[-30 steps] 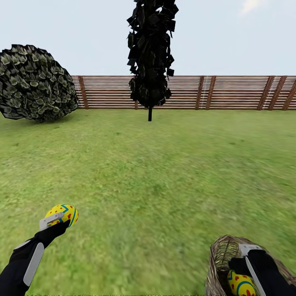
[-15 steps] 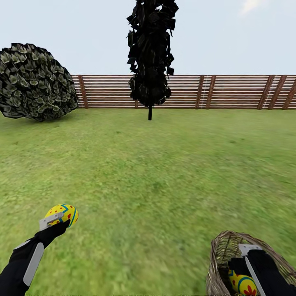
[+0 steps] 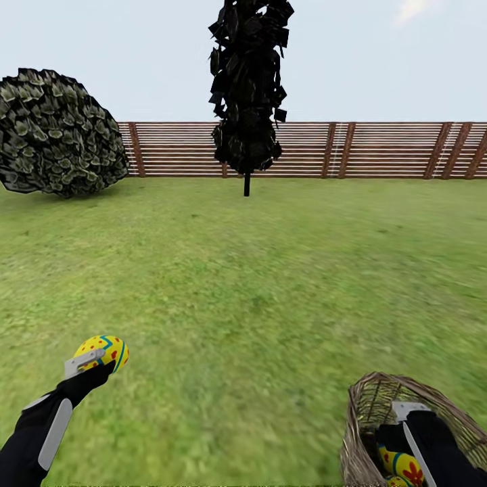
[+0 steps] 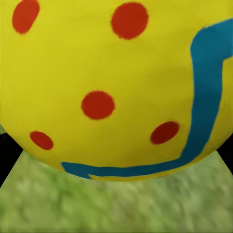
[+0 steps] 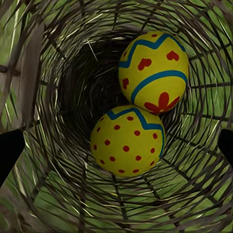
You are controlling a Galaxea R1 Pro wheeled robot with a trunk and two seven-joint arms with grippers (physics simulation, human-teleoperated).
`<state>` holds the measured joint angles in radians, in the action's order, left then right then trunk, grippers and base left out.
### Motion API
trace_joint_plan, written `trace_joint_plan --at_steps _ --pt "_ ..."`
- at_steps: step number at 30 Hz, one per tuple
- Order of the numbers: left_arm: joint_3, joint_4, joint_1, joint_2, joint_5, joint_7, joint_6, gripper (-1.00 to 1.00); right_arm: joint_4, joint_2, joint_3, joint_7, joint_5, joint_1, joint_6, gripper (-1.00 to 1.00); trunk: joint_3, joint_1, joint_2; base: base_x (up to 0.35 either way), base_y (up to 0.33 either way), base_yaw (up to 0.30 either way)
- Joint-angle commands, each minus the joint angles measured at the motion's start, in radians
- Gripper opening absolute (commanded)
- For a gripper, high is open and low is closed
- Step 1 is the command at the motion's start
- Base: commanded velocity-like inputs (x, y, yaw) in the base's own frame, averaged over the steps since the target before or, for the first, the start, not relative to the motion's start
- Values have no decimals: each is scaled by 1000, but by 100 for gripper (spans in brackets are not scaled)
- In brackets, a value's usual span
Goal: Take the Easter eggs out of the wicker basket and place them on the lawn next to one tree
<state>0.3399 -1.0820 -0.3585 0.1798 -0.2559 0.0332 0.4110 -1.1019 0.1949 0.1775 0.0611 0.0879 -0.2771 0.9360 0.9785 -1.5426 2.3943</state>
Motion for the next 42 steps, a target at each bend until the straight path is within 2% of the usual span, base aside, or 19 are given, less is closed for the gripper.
trace_joint_plan --at_steps 1,15,22,36,42 --pt "2 -1 -1 0 -5 4 6 -100 -1 0 0 6 9 -1 4 100 4 -4 8 0 0 0" --pt "2 0 -1 -2 -5 4 6 -100 -1 0 0 6 9 -1 4 100 48 -57 106 0 0 0" --pt "2 -1 0 -2 -5 4 6 -100 -1 1 2 6 9 -1 4 100 75 -61 107 0 0 0" --pt "2 -1 -1 -2 -5 5 6 -100 0 0 1 6 9 -1 4 100 75 -61 107 0 -84 0" --pt "2 -1 0 -2 -6 5 8 -100 0 0 2 6 9 -1 4 100 98 -63 109 0 -1 0"
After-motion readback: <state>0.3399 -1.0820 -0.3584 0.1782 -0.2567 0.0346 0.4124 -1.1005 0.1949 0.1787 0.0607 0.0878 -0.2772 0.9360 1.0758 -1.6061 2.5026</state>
